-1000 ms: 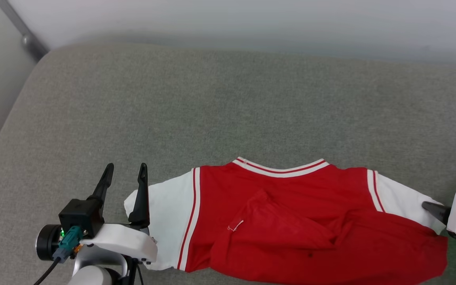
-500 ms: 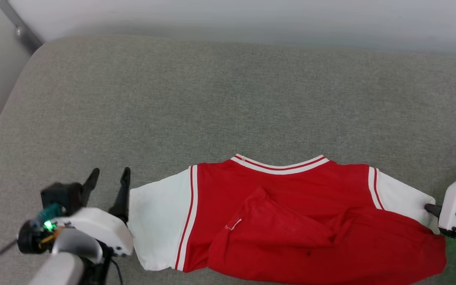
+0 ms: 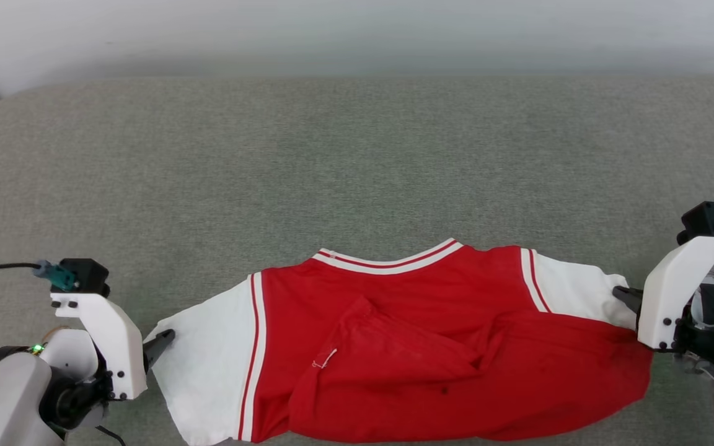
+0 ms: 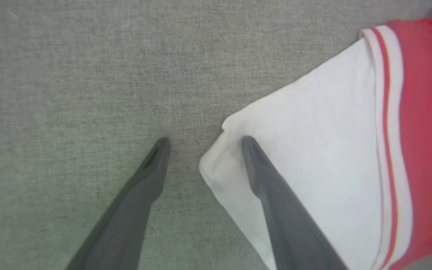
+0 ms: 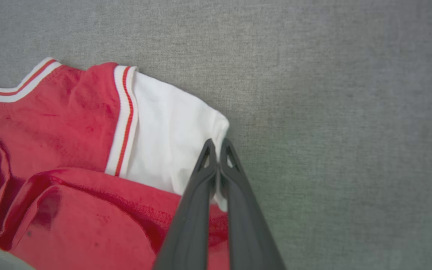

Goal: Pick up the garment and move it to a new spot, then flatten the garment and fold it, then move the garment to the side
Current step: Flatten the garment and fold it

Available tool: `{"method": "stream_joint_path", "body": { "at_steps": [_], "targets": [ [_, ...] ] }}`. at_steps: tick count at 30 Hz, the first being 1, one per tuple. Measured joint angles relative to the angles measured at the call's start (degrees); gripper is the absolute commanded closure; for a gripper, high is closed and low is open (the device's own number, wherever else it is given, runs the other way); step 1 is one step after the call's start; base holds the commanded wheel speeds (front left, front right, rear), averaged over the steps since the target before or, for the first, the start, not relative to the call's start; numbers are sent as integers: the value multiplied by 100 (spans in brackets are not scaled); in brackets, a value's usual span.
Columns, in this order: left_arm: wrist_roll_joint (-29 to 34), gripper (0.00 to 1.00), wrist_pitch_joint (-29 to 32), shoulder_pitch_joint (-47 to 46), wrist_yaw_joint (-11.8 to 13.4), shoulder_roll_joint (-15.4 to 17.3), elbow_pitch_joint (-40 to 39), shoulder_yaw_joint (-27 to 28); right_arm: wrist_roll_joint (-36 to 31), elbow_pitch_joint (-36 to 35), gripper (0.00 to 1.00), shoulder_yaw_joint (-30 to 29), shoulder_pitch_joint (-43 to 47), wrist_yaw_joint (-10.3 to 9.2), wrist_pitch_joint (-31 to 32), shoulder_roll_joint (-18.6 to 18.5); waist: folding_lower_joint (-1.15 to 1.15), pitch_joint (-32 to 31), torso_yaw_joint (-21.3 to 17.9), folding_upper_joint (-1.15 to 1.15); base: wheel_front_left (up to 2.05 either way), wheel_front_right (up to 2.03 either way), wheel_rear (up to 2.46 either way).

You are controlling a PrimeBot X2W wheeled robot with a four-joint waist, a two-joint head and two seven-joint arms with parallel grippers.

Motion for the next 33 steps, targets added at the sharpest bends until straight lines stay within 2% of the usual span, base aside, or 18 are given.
{"method": "stream_joint_path", "body": {
  "at_steps": [6,7,8,13,20,24,27,33],
  "targets": [
    [-314,0,643,-297,-104,-65,581,-86,113,-130,100,108,102,0,-51,1,-1,53,-251,0,0,0,0],
    [-389,53,749,-333,-125,-71,639,-82,121,-149,100,104,102,0,-74,-5,-1,64,-279,0,0,0,0],
    [-414,100,817,-356,-144,-71,671,-89,122,-162,100,90,103,0,-75,-15,-1,74,-302,0,0,0,0],
    [-405,100,799,-397,-181,-159,689,-178,93,-233,100,23,102,0,-160,-99,-1,22,-318,0,0,0,0],
    [181,100,326,-528,-175,-110,167,-420,-91,-355,100,-24,58,0,-485,-310,0,-304,-183,0,0,0,0],
    [746,100,-164,-1068,30,135,-352,-363,-205,-502,100,-48,-171,1,-754,-511,0,-572,-88,0,0,0,0],
    [1048,100,-375,-1389,246,138,-667,-339,-307,-646,100,-52,-407,1,-890,-687,0,-794,-36,0,0,0,0],
    [1385,100,-711,-2269,444,101,-812,-188,-413,-845,100,82,-1182,1,-1011,-1002,0,-1152,-36,0,0,0,0]
  ]
}}
